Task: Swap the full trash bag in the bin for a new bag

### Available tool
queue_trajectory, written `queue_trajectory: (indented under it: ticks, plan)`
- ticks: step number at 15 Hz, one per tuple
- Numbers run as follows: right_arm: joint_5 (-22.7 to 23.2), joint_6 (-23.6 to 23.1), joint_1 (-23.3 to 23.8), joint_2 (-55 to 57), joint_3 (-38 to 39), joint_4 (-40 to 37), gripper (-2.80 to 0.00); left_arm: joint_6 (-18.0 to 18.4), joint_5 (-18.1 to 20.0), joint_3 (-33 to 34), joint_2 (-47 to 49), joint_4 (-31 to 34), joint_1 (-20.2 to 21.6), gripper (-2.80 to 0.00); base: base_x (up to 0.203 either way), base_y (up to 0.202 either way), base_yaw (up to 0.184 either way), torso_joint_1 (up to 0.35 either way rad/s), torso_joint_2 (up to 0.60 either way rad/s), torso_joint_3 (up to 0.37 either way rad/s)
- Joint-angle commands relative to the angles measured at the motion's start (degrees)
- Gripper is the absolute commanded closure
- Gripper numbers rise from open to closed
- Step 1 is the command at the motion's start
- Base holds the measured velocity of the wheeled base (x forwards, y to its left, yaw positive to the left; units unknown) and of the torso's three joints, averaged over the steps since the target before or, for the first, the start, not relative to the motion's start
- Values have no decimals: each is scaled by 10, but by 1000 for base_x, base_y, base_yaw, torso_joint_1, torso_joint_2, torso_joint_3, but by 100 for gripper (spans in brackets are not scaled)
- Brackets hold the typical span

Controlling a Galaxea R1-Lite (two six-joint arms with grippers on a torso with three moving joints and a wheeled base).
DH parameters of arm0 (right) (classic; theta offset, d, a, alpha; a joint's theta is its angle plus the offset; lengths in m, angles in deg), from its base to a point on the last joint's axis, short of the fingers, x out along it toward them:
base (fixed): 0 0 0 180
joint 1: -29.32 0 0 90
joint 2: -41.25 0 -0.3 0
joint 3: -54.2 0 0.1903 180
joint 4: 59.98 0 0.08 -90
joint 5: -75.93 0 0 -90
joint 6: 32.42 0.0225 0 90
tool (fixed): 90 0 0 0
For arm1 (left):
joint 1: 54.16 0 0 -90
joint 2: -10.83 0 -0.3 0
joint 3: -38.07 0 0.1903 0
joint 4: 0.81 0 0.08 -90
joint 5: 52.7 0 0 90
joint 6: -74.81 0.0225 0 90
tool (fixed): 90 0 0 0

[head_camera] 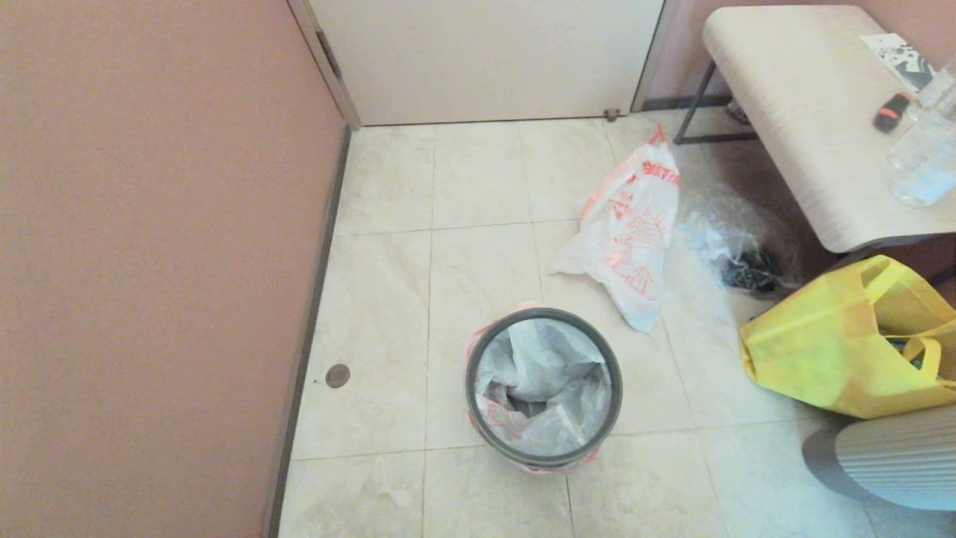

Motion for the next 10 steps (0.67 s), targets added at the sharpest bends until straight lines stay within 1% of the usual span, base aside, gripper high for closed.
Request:
queue_trajectory:
  ticks: [1,2,3,4,5,7,8,9,10]
  plan:
    - [2,-18,-2,-51,83,46,0,14,59,-5,-7,12,35,0,0,0,0,0,0,0]
    - [4,-28,-1,-70,128,105,0,26,70,9,-10,18,38,0,0,0,0,0,0,0]
    - [10,-31,-1,-79,171,172,0,30,71,31,-14,14,36,0,0,0,0,0,0,0]
    - [17,-32,-1,-83,236,272,0,40,73,67,-28,-2,28,0,0,0,0,0,0,0]
    - [26,-34,-1,-86,301,373,0,58,75,113,-51,-39,17,0,0,0,0,0,0,0]
    - [58,-42,-1,-90,412,538,0,101,77,224,-93,-160,9,0,0,0,0,0,0,0]
    - [83,-47,-1,-92,448,597,0,124,79,284,-112,-236,7,0,0,0,0,0,0,0]
    - [102,-50,-1,-93,463,613,0,144,83,340,-123,-315,6,0,0,0,0,0,0,0]
    - [103,-48,-1,-93,465,617,0,159,89,384,-128,-385,5,0,0,0,0,0,0,0]
